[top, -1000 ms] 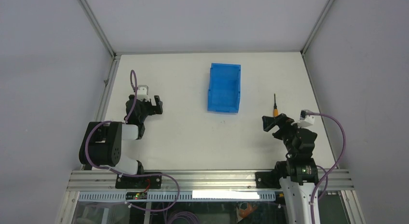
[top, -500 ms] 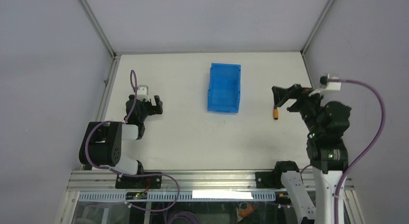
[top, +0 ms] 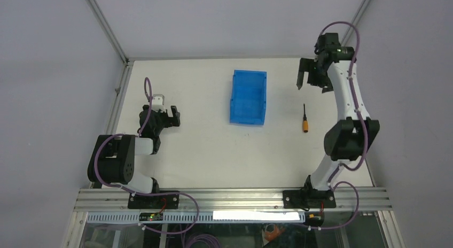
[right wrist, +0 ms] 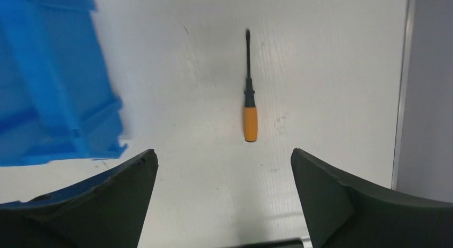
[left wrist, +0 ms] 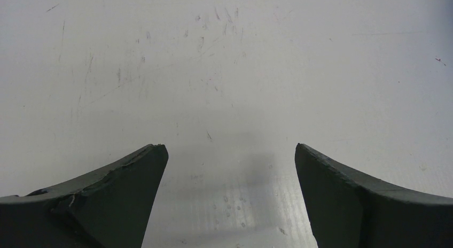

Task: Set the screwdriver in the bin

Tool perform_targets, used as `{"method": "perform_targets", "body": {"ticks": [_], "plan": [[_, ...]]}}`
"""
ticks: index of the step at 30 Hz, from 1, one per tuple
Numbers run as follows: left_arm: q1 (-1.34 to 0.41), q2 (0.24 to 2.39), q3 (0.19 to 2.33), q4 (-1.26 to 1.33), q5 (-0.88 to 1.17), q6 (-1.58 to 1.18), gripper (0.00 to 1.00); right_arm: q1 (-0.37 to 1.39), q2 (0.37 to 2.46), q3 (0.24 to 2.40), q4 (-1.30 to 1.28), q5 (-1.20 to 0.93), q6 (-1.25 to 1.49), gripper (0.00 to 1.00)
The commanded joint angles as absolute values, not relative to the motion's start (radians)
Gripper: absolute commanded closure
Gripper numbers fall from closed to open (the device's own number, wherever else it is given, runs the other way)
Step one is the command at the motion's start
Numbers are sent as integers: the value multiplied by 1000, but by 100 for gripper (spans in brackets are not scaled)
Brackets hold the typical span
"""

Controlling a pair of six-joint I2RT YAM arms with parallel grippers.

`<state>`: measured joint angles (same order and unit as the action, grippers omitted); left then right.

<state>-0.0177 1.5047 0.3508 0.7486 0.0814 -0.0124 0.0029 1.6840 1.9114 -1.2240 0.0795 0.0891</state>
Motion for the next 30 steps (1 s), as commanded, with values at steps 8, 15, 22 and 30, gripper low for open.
{"method": "perform_targets", "body": {"ticks": [8, 15, 22, 30], "plan": [[-9, 1506, 375, 822, 100, -21, 1, -57, 2027, 1623, -1143, 125, 44, 5], [-9, 1506, 374, 823, 100, -21, 1, -67, 2141, 1551, -1031, 127, 25, 19], [-9, 1506, 375, 822, 100, -21, 1, -66, 2154, 1594, -1073, 129, 7, 91], [-9, 1505, 375, 822, 101, -21, 1, -64, 2076, 1923, -1477, 99, 22, 100]]}}
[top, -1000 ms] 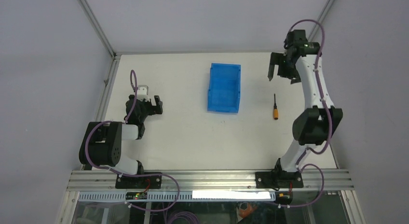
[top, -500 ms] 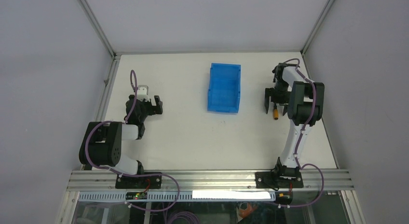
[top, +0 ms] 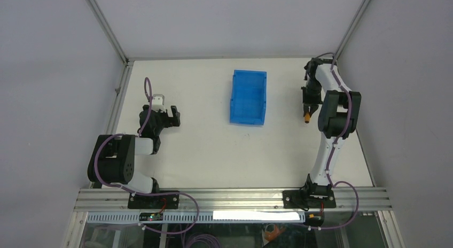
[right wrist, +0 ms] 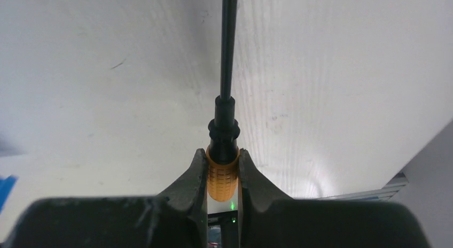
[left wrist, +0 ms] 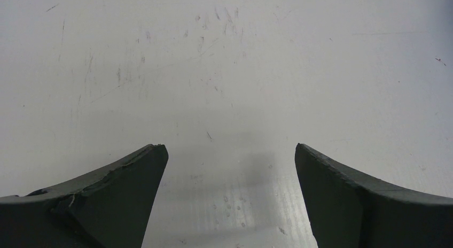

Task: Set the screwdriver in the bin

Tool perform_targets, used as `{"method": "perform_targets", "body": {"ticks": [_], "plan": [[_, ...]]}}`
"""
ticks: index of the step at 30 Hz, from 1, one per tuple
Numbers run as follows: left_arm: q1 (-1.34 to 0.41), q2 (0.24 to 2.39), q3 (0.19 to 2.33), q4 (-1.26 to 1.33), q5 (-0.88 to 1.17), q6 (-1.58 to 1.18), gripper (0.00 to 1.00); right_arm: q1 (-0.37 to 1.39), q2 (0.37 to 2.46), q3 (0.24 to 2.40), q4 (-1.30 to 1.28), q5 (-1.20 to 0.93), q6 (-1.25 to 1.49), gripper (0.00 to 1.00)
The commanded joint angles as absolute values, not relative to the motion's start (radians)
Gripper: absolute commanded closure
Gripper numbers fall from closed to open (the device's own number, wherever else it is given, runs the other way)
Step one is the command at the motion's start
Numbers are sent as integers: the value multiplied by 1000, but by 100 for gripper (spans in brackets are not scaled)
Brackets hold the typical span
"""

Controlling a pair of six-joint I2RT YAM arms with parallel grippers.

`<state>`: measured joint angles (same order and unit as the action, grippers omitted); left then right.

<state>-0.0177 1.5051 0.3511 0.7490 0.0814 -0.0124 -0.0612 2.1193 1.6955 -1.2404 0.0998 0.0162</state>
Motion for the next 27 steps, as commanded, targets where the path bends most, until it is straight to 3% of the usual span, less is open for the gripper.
{"method": "perform_targets", "body": {"ticks": [1, 6, 13, 18, 27], "plan": [[-9, 1505, 374, 822, 101, -21, 1, -64, 2078, 1981, -1553, 97, 31, 100], [-9, 1506, 375, 823, 100, -21, 1, -64, 2062, 2218, -1675, 10, 106, 100], [-9, 1506, 374, 823, 100, -22, 1, -32, 2028, 2301, -1655, -141, 228, 100], [-9, 1506, 375, 823, 100, -21, 1, 156, 1967, 2215, -1426, -257, 359, 100], [-9, 1506, 374, 822, 100, -22, 1, 446, 2109, 2334, -1284, -138, 455, 100]]}}
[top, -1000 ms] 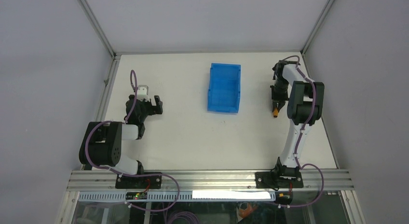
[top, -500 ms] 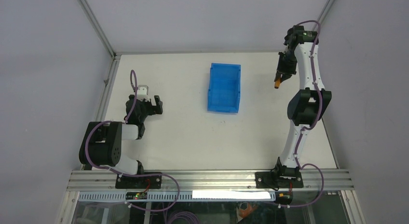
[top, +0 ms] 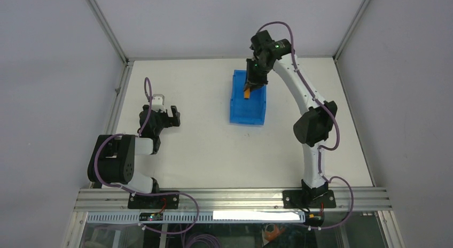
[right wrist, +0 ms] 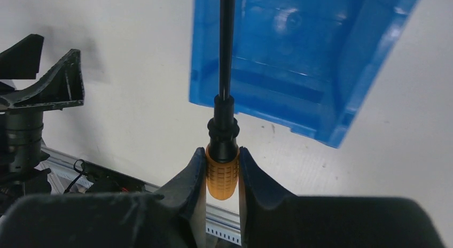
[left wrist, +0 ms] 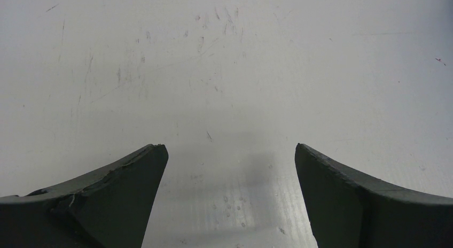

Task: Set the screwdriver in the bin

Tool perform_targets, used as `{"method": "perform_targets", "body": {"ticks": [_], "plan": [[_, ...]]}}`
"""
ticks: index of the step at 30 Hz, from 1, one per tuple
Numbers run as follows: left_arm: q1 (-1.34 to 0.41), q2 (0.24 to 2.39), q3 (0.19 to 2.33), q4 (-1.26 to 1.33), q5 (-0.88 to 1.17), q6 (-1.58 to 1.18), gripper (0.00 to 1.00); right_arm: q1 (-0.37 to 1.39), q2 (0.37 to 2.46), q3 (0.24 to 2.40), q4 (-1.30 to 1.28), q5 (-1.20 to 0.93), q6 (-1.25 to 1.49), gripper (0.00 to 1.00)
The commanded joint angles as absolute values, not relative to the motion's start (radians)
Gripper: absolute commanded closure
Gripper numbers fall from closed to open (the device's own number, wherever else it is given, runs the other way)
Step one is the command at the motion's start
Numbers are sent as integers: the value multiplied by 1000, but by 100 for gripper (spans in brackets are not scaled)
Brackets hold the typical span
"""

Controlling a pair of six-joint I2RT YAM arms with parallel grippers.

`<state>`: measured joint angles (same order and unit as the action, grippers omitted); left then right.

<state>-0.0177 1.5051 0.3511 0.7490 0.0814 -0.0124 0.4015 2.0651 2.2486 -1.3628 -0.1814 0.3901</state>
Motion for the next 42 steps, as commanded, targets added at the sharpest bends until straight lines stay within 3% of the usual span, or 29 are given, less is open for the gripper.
{"method": "perform_targets", "body": {"ticks": [1, 12, 17, 21, 34, 36, 39, 42], "plan": [[-9, 1506, 374, 822, 100, -21, 1, 460, 2121, 2330, -1267, -105, 456, 100], [-9, 1506, 374, 822, 100, -21, 1, 510, 2209, 2057, -1044, 67, 448, 99], [-9, 1506, 374, 822, 100, -22, 1, 512, 2253, 2019, -1040, 60, 430, 85], [-8, 1506, 375, 822, 100, -21, 1, 522, 2243, 2013, -1041, 86, 430, 66], [-9, 1506, 375, 822, 100, -21, 1, 543, 2003, 2073, -1094, 198, 385, 60], [-9, 1506, 375, 822, 100, -21, 1, 543, 1934, 2034, -1084, 216, 345, 50], [-9, 1506, 374, 822, 100, -21, 1, 540, 1839, 1953, -1082, 259, 270, 3], [-9, 1506, 374, 822, 100, -21, 1, 534, 1709, 1772, -978, 313, 170, 1]]}}
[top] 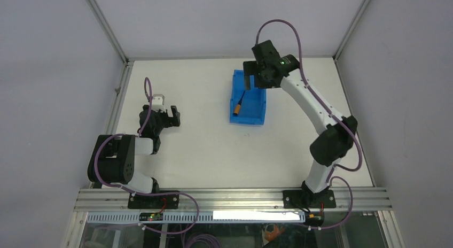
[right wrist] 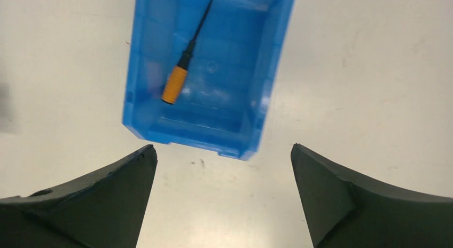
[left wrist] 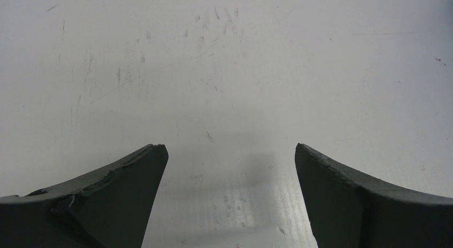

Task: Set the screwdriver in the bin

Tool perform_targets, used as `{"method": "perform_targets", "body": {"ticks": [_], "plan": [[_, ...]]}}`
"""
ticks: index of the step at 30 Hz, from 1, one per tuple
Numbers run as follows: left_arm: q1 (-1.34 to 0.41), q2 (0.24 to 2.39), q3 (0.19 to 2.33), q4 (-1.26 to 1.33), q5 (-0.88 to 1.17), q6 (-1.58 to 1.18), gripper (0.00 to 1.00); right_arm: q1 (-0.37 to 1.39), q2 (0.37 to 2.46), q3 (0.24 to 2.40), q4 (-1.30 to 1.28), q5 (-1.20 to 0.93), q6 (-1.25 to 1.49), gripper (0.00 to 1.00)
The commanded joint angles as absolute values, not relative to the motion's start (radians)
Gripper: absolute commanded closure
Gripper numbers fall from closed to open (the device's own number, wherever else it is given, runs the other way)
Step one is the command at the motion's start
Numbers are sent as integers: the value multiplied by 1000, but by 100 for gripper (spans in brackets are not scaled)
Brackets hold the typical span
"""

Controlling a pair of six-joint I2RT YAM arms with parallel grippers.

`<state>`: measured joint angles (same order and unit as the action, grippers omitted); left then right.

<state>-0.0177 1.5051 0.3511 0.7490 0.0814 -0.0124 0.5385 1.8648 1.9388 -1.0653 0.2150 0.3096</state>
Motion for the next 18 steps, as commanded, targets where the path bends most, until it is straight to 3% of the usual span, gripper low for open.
{"method": "perform_targets", "body": {"ticks": [1, 9, 18], "plan": [[-9, 1506, 374, 822, 100, -21, 1, 528, 1642, 1703, -930, 323, 127, 1], [-9, 1505, 375, 822, 99, -21, 1, 403, 1257, 1077, -463, 229, 148, 1], [-9, 1506, 375, 822, 100, -21, 1, 373, 1007, 518, -12, 471, 186, 1]]}}
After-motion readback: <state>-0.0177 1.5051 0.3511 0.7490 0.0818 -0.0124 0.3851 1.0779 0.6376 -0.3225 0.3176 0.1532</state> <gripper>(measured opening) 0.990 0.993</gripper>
